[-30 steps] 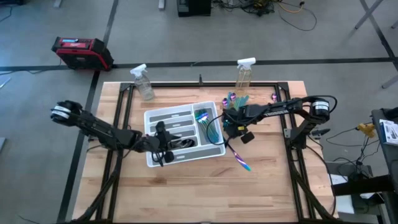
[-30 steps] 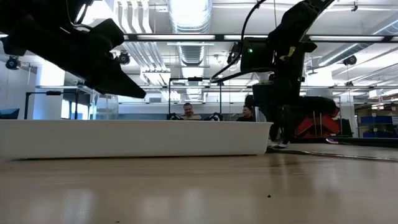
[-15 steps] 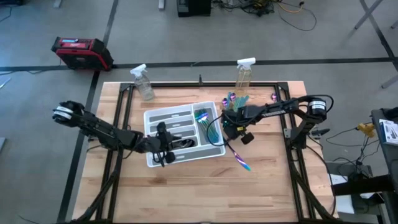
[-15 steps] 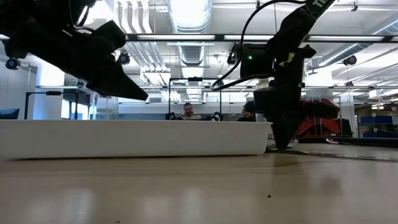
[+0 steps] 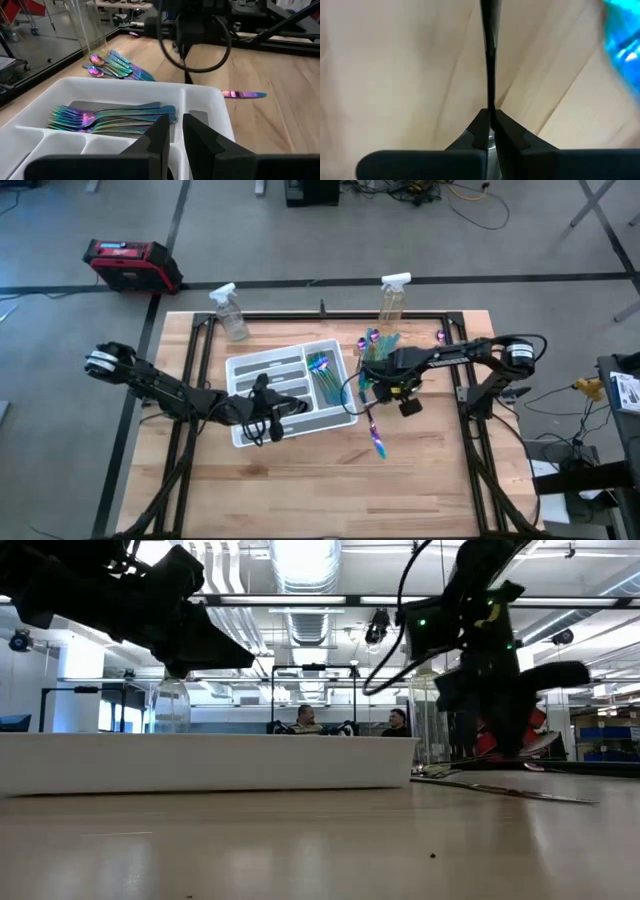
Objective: Sort silverware
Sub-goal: Put the black spoon with the other black spoons on the silverware tray
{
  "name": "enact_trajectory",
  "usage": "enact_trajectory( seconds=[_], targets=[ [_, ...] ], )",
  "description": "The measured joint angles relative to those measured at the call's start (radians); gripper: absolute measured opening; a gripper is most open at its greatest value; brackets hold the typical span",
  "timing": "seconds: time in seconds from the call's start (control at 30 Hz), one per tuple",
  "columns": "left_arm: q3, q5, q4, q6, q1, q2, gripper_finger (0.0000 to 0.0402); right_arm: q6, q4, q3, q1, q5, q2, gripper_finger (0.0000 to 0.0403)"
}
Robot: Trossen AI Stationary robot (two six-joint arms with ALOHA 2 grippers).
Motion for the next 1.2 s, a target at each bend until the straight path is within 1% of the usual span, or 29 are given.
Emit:
enact_trajectory(
  seconds=[0.13, 0.3, 0.4, 0.43, 0.5, 0.57, 0.73, 0.87, 0.93, 1.03, 1.13, 1.2],
  targets=[
    [0.022, 0.008, 0.007, 0.039, 0.000, 0.002, 0.0039, 0.084, 0.003, 0.003, 0.034, 0.001, -0.083, 0.0001],
    [0.064, 0.067, 0.001, 0.192, -0.002, 0.002, 0.0039, 0.189, 0.021, 0.030, 0.091, 0.002, -0.158, 0.0001],
    [0.078, 0.077, -0.004, 0.239, -0.002, -0.002, 0.0039, 0.255, 0.059, 0.055, 0.113, 0.000, -0.165, 0.0000],
    [0.094, 0.072, -0.023, 0.256, -0.001, -0.005, 0.0039, 0.304, 0.064, 0.075, 0.125, 0.005, -0.161, 0.0000],
    [0.118, 0.049, -0.048, 0.270, -0.001, -0.018, 0.0039, 0.344, 0.169, 0.102, 0.141, 0.004, -0.152, 0.0000],
    [0.144, 0.021, -0.142, 0.272, 0.000, -0.044, 0.0039, 0.345, 0.239, 0.121, 0.152, 0.003, -0.135, 0.0000],
    [0.225, -0.027, -0.387, 0.260, -0.003, -0.142, 0.0039, 0.340, 0.458, 0.182, 0.159, -0.001, -0.035, 0.0000],
    [0.306, -0.098, -0.570, 0.257, -0.004, -0.242, 0.0039, 0.337, 0.599, 0.241, 0.159, -0.007, 0.090, 0.0000],
    [0.349, -0.136, -0.686, 0.238, -0.003, -0.285, 0.0039, 0.333, 0.613, 0.288, 0.159, -0.007, 0.157, 0.0000],
    [0.403, -0.198, -0.879, 0.149, -0.001, -0.344, 0.0039, 0.331, 0.633, 0.386, 0.159, -0.007, 0.248, 0.0000],
    [0.424, -0.217, -1.033, 0.053, 0.000, -0.395, 0.0039, 0.305, 0.644, 0.474, 0.158, -0.007, 0.338, 0.0000],
    [0.422, -0.219, -1.082, -0.003, 0.000, -0.412, 0.0039, 0.286, 0.653, 0.532, 0.159, -0.007, 0.388, 0.0000]
  ],
)
